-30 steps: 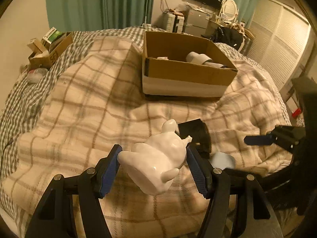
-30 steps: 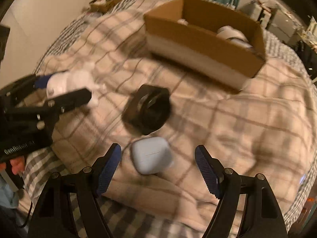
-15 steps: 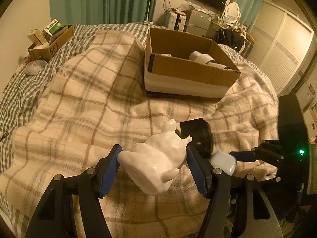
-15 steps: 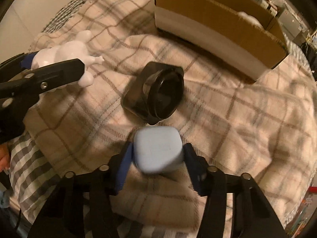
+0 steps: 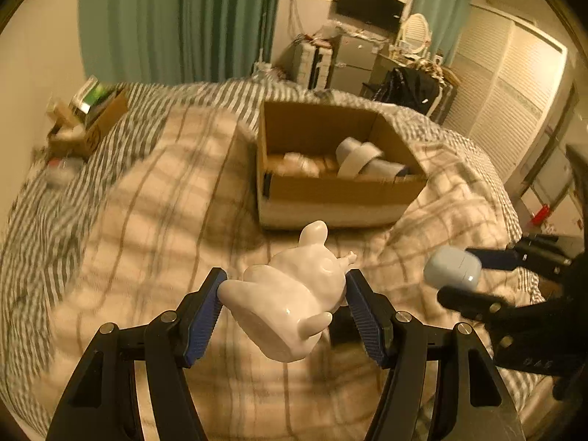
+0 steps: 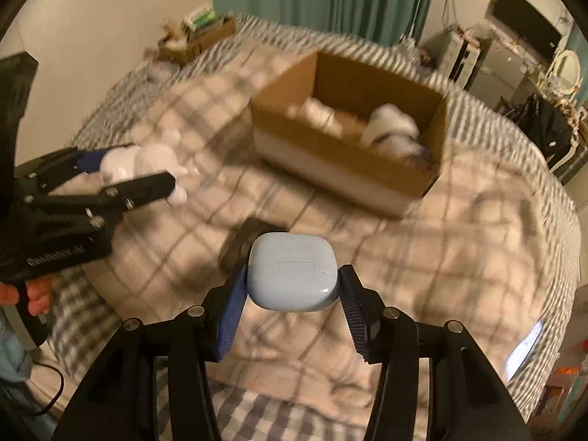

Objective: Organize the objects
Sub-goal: 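Place the figurine and earbud case into the box and open both grippers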

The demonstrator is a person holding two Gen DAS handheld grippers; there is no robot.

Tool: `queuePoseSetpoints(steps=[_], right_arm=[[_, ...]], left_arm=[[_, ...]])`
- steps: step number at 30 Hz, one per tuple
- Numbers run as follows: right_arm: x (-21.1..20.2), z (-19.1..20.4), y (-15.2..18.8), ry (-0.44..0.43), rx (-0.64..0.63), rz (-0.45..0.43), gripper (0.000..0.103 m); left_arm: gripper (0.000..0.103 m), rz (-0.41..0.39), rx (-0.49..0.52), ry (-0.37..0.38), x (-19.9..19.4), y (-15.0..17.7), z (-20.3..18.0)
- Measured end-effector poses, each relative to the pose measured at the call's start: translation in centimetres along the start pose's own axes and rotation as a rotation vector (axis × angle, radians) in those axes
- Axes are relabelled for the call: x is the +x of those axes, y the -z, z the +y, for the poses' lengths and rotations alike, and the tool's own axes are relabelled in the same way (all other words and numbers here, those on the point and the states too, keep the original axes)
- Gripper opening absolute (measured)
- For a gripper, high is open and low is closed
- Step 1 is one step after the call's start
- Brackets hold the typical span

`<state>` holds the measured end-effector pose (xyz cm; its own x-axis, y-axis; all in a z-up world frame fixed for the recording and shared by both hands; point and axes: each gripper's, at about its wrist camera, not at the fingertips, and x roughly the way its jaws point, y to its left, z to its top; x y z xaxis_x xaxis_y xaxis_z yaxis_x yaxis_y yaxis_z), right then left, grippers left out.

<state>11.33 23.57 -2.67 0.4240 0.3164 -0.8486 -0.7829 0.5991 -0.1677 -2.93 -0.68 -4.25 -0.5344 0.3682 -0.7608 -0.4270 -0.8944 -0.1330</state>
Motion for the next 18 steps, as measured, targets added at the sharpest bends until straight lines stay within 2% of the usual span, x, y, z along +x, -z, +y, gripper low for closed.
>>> queuePoseSetpoints(steps=[6,10,13,18], right_arm=[[-3.1,-2.2,-4.4,0.065,-0.017,-0.117,0.050],[-4.6,-4.0,-7.2,0.141,-0.047,-0.183,0.050],[-4.5,-5.9,-8.7,0.153,-0.032,-0.212,0.050],[-2.3,-8.1,-10.0,0.160,-0.013,-0.254,0.050]], left_arm=[[0.068,-0.074,0.097,-0.021,0.6,-5.7,-1.7],[0.068,-0.096,0.105,0.003,2.2,-8.8,-2.4],[0.068,-0.095,0.108,0.014,4.0,-9.8,-2.6],[0.068,-0.040,0.101,0.005,8.3,-10.0,-2.6]])
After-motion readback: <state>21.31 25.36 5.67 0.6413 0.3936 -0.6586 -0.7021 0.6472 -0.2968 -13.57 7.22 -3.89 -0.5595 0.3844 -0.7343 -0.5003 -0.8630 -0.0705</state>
